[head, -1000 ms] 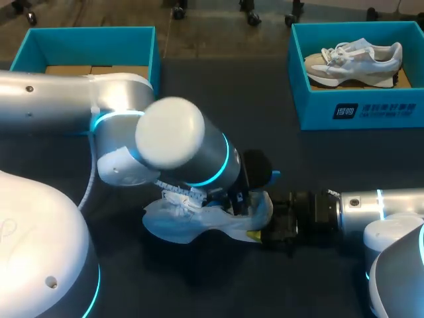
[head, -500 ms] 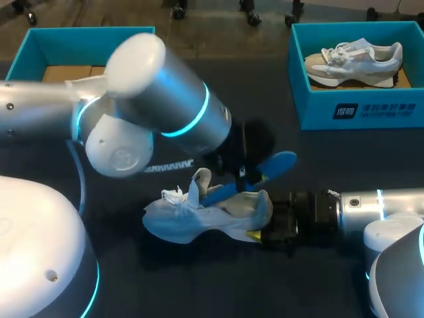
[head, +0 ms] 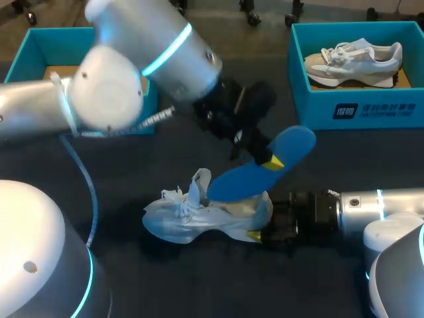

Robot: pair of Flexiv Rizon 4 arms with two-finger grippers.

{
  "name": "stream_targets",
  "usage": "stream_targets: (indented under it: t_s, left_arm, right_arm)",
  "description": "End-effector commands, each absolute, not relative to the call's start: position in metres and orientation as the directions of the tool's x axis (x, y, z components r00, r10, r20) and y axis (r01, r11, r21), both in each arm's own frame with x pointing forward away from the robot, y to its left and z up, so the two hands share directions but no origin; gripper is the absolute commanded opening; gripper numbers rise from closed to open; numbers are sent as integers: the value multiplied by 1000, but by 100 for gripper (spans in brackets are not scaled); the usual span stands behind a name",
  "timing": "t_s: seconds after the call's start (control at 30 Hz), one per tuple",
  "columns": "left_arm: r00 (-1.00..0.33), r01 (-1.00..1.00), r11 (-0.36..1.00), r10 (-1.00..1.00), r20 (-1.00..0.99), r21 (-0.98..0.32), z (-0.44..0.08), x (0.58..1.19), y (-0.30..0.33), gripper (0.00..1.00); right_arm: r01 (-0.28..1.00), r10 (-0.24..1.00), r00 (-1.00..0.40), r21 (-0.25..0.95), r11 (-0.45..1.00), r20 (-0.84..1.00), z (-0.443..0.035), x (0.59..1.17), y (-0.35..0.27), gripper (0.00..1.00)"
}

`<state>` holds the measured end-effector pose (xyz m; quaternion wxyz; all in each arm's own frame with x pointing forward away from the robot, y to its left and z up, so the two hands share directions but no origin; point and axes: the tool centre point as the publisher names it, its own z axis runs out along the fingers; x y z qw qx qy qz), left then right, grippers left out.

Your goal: Take the shoe out of the shoebox, open the shoe tongue, remove and reinsert the insole, then place the shoe into the shoebox

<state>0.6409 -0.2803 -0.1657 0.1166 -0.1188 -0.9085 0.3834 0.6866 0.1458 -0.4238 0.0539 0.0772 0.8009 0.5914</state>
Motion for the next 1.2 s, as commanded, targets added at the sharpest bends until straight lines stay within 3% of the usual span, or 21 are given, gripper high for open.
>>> stream_targets:
  t_s: [0.03,0.63,1.2]
  left_arm:
    - [-918,146,642,371,138,-753,-132,638,-259,0]
    - [-906,111,471,410,106,-875,-44,624,-218,0]
    - [-914,78,461,386,121,-884,-45,625,-214,0]
  right_arm:
    - [60,188,-982,954,293,4,-426,687,149,0]
    - [60,188,-982,954,293,4,-426,687,149,0]
    - [60,188,-982,954,293,4,-426,687,149,0]
